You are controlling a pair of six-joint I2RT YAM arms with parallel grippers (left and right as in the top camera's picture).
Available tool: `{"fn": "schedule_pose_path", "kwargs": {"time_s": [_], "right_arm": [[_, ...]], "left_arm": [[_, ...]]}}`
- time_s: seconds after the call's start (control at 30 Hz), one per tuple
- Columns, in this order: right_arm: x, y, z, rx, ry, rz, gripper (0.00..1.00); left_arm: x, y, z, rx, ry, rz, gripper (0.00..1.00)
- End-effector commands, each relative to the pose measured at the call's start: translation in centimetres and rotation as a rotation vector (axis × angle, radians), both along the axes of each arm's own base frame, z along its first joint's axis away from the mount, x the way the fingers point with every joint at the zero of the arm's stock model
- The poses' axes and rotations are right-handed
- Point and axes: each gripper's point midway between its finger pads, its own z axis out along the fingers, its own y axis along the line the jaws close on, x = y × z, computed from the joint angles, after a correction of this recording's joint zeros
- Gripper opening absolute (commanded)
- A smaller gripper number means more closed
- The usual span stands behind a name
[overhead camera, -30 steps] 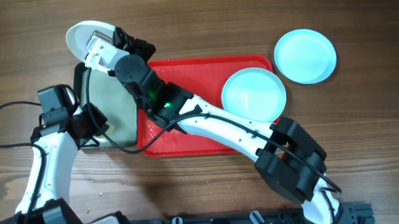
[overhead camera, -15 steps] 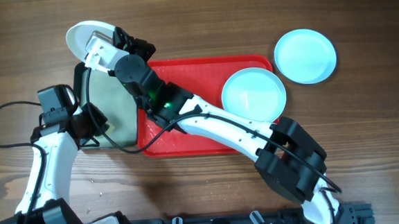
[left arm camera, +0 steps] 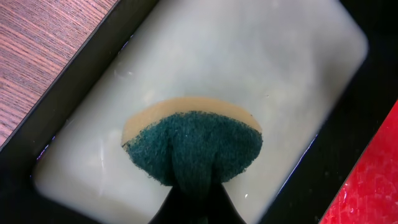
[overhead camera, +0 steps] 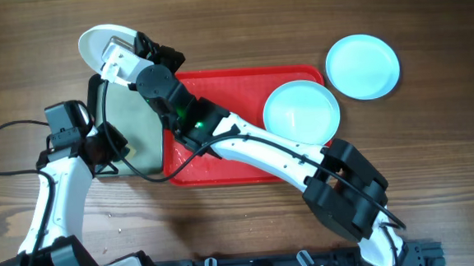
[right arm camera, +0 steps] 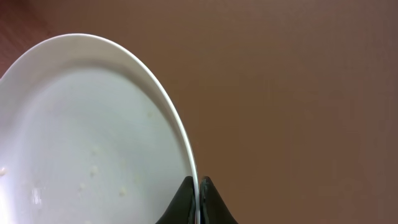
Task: Clean dirty plates on tray and stack at the side
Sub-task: 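Hold the white plate upright over the black tray's left edge, then carry the white plate right and lower it onto the blue plate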
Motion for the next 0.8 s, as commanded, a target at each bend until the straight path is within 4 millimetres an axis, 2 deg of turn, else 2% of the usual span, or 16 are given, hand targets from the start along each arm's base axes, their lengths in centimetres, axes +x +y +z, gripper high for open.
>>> {"fn": "schedule_pose_path", "kwargs": {"time_s": [0.0, 0.13, 0.17, 0.23, 0.43, 0.5, 0.6, 0.67, 0.77], "right_arm": [[0.0, 0.1, 0.4, 0.072, 0.026, -0.02, 0.04], [-0.2, 0.0, -1.0, 0.118, 0.101, -0.027, 0.04], [-0.4, 0.1, -1.7, 0.125, 0.134, -0.021, 0.04], [-1.0, 0.3, -4.4, 0.132, 0.258, -0.002, 0.04], [-0.5, -2.6, -9.4, 0.426, 0.596, -0.166, 0.04], [-0.1, -2.7, -9.9, 0.479, 0.685, -0.127, 0.04], [0.1, -3.4, -8.3, 0.591, 0.805, -0.069, 0.04], [-0.3, -4.3, -5.3, 0.64, 0.866, 0.026, 0.04], [0.1, -8.1, -3.0, 0.711, 0.921, -0.034, 0.04]], "left_arm": [[-0.1, -0.1, -0.3, -0.014, 0.002, 0.001, 0.04], [-0.1, -0.1, -0.3, -0.014, 0.002, 0.001, 0.04], [-0.1, -0.1, -0.3, -0.014, 0.002, 0.001, 0.04], [-0.1, -0.1, -0.3, -0.014, 0.002, 0.001, 0.04], [-0.1, -0.2, -0.3, -0.02, 0.0, -0.001, 0.04], [-0.1, -0.2, -0.3, -0.02, 0.0, -0.002, 0.04], [-0.1, -0.2, -0.3, -0.02, 0.0, -0.001, 0.04], [-0.1, -0.2, -0.3, -0.02, 0.0, -0.002, 0.04], [-0.1, -0.2, -0.3, -0.02, 0.0, -0.001, 0.04]]}}
